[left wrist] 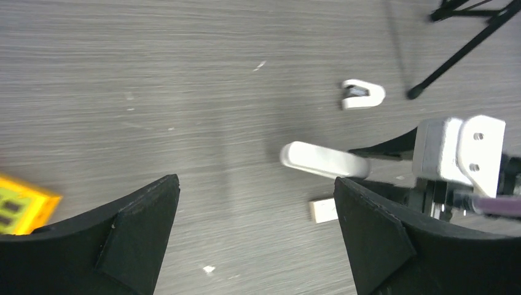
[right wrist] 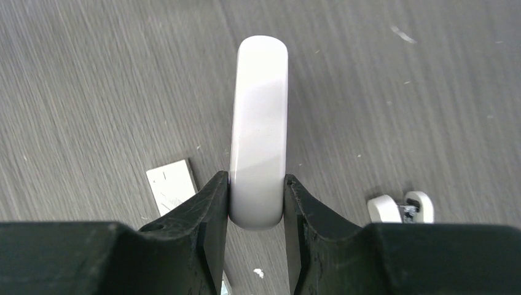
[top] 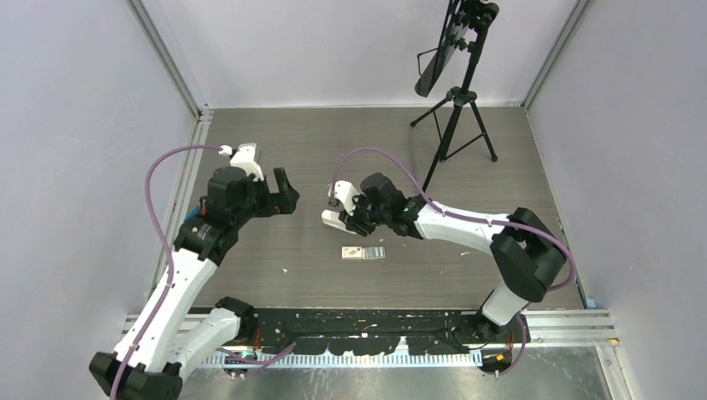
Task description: Load the staples into the stapler
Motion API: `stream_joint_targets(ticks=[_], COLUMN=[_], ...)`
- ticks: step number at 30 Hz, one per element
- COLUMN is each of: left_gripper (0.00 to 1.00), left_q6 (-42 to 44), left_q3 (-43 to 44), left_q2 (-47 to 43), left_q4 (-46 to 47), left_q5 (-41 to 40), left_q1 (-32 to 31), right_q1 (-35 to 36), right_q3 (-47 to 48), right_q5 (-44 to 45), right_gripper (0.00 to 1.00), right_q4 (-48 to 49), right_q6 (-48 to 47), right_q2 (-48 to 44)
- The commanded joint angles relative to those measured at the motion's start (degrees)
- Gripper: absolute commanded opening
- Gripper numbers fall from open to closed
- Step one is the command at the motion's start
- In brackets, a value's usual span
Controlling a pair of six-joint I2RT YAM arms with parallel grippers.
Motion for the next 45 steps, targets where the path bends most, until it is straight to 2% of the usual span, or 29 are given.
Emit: stream_joint_targets(ticks=[1, 9, 11, 12, 13, 15, 20, 25, 27, 29, 32, 37, 45], left_gripper=[1.0, 1.0, 1.0, 1.0, 1.0, 1.0, 1.0, 1.0, 1.0, 1.0, 1.0, 1.0, 1.0], left_q6=[11.85, 21.31, 22.69, 23.48, 24.16, 25.8, 30.71, 32.23, 33.19, 34.44, 38.5, 45.79, 53.48], left_q3=[-0.15, -5.75, -6.36, -6.48, -6.57, -6.79, -8.65, -9.22, -8.08, -6.09, -3.53, -1.75, -0.42], left_q2=[-6.25, -18.45, -19.46, -19.49, -19.2, -17.86, -12.47, -6.13, -2.45, 1.33, 5.92, 10.48, 19.77], left_q4=[-7.55, -3.82, -3.21, -3.23, -3.27, -3.16, 0.33, 4.5, 4.4, 3.19, 1.69, 1.38, 4.42], left_q5=[-8.01, -2.14, 0.33, 2.09, 3.37, 6.56, 17.71, 26.49, 28.8, 30.46, 29.65, 29.23, 39.99], left_q1=[-0.07, -0.06, -0.12, -0.1, -0.09, -0.05, -0.14, -0.13, -0.14, -0.66, -3.93, -7.98, -8.22], right_q1=[-1.47, -2.44, -2.67, -2.78, -2.87, -3.06, -3.09, -3.16, -3.16, -3.16, -3.14, -3.16, -3.16], right_q3=[3.07, 5.37, 5.93, 6.12, 6.23, 6.12, 4.92, -1.6, -6.47, -11.48, -17.52, -25.34, -33.42], right_q5=[-9.61, -13.82, -14.34, -14.31, -14.09, -13.94, -8.32, -1.39, 1.96, 5.82, 10.37, 14.16, 19.72], right_gripper=[0.08, 0.12, 0.16, 0.21, 0.31, 0.41, 0.59, 0.77, 0.79, 0.83, 0.91, 0.94, 0.97], right_q4=[-2.89, -3.53, -4.1, -4.26, -4.5, -5.07, -5.74, -1.59, 3.44, 9.21, 11.8, 11.27, 10.85], right_q6=[-10.09, -15.79, -16.16, -16.1, -15.93, -15.6, -9.86, -1.59, 3.51, 8.83, 15.59, 23.31, 29.68], right_q2=[3.21, 8.87, 9.67, 9.82, 9.72, 8.76, 2.52, -10.38, -16.92, -23.63, -33.37, -48.25, -63.11])
